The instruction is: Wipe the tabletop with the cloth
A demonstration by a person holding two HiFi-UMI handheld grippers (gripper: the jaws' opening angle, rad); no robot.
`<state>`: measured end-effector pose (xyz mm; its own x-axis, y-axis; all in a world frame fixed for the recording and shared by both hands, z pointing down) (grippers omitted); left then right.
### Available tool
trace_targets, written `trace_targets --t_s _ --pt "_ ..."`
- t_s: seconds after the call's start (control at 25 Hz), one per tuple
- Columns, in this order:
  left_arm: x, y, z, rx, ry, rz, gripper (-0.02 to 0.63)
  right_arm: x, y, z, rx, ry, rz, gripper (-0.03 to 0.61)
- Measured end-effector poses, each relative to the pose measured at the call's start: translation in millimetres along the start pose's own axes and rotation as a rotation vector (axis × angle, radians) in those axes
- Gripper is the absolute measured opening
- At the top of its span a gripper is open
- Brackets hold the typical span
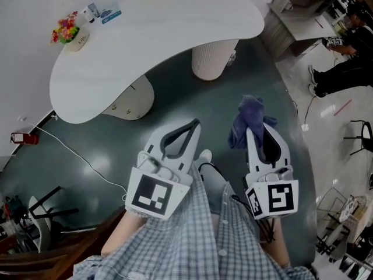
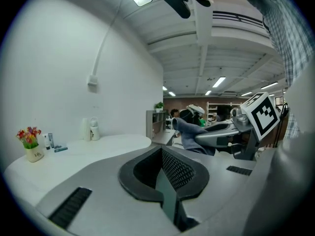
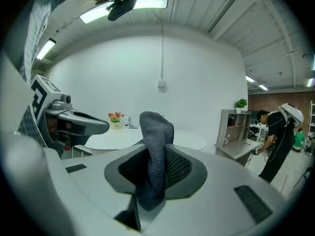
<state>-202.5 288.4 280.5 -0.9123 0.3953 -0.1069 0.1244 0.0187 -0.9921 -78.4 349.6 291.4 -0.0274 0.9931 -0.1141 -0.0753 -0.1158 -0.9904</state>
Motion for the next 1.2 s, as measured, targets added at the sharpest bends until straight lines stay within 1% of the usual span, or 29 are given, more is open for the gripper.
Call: trace_targets --t_s 0.24,0.4,0.64,0.92,1.2 --pt "-60 9 0 -0.011 0.023 -0.007 0.005 -28 0 -57 0.007 0.019 -0.011 0.083" --pt "-90 15 -1 -0.012 0.036 -0.022 0.005 -44 -1 -83 0.014 0.041 -0.011 0.083" --pt "-121 19 0 -0.023 0.033 -0.039 0.005 -54 -5 -105 0.011 0.043 -0.016 0.083" --pt "-140 20 4 -0.034 0.037 -0.028 0.005 -65 -6 -127 0.004 0.033 -0.025 0.083" --pt "-159 19 21 -0.041 0.031 -0.013 0.005 -85 -7 -138 -0.007 0.021 -0.022 0.083"
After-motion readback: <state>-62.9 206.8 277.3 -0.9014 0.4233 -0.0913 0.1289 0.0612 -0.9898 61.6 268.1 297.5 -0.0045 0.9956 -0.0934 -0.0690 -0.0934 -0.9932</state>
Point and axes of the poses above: the fingertips, and each gripper's own axes: x backward along the fingers, z to its left, y out of its top, the point moved 2 cm from there along x, backward along the fingers, and after that the axes turned 9 degrees about -z, right-handed, at the moved point
